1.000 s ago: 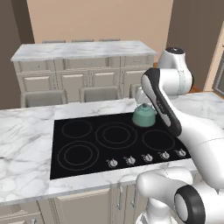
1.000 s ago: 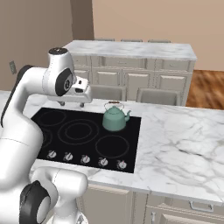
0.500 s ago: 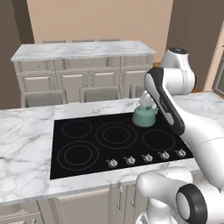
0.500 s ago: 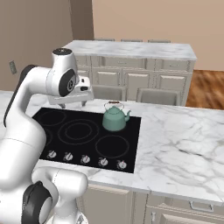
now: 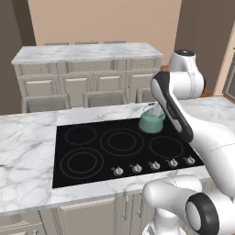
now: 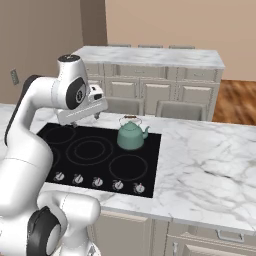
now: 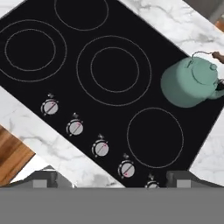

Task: The kettle is done boiling. Turn off the stove, then wait for 300 timesteps before moving the kettle to the dining table.

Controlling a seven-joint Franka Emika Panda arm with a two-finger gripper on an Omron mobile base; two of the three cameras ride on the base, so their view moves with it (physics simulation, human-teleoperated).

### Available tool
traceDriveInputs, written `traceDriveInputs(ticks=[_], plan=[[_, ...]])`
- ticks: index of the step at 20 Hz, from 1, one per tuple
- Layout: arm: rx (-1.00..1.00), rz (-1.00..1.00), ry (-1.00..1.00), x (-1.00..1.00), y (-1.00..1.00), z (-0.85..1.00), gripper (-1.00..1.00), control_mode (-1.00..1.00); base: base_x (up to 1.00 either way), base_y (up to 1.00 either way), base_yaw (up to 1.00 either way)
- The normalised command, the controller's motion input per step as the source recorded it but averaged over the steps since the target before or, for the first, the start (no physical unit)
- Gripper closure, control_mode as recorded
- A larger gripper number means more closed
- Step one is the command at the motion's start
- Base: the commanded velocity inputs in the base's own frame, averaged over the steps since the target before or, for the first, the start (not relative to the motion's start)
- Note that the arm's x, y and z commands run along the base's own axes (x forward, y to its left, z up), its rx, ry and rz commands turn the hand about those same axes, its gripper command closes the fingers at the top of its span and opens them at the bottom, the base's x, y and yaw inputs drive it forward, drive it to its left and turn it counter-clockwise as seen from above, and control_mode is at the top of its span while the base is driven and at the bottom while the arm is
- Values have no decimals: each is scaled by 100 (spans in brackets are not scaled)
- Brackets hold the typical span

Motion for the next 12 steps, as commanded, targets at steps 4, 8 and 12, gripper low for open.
traceDriveInputs(ticks=[4,8,12], plan=[[-9,28,-2,-8,-17,-5,-100,-100,0,0,0],[-9,32,-4,-8,-13,-3,-100,-100,0,0,0],[-8,36,-2,-5,-13,-5,-100,-100,0,0,0]])
